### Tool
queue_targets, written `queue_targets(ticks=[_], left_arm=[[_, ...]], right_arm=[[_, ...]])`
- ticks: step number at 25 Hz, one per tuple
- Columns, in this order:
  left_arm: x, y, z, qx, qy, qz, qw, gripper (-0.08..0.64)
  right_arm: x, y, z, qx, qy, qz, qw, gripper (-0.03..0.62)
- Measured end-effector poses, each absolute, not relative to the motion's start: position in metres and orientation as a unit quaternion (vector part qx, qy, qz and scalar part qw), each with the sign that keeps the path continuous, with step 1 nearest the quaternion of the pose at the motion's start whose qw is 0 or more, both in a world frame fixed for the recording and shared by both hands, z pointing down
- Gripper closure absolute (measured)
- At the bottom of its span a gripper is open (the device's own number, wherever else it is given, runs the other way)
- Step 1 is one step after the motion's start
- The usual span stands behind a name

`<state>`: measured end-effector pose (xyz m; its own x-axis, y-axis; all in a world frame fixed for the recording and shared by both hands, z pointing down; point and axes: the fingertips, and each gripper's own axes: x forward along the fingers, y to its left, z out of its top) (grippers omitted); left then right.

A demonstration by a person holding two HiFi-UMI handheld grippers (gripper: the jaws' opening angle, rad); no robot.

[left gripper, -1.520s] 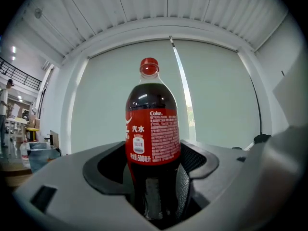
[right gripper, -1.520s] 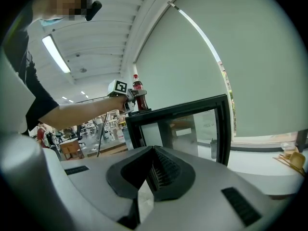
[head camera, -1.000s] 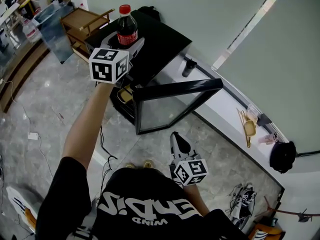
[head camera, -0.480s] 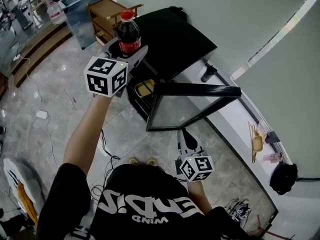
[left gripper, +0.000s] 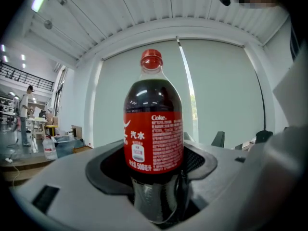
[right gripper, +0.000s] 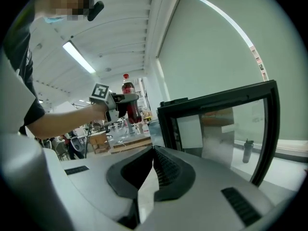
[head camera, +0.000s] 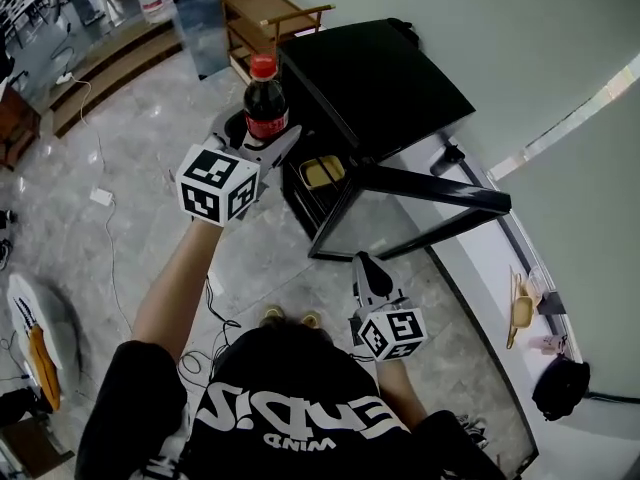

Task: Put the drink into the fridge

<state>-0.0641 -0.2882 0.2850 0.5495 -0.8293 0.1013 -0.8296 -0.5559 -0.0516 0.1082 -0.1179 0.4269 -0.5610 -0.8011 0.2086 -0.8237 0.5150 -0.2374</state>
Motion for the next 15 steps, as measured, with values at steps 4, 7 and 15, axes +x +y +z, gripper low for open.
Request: queue_targets(ticks=[4,7,15], left_arm=[[-0.070,-0.265,0.322,0.882,-0.467,0.057,0.017,0.247],[-0.075,-0.244,0.350,0.883,-0.465,0.055,0.029,0.247],[-0.091,-0.207,0.405,0.877,-0.473,0.057,0.066,0.247]], right_arm=[[0.089,-0.116,0.432,0.443,-0.883,0.152,0.043,0.568],[0.077,-0.113,0.438,0.433,-0.887,0.154,0.047,0.568],[0.057,-0.109,0.447,0.426,-0.888,0.164,0.055,0.568]])
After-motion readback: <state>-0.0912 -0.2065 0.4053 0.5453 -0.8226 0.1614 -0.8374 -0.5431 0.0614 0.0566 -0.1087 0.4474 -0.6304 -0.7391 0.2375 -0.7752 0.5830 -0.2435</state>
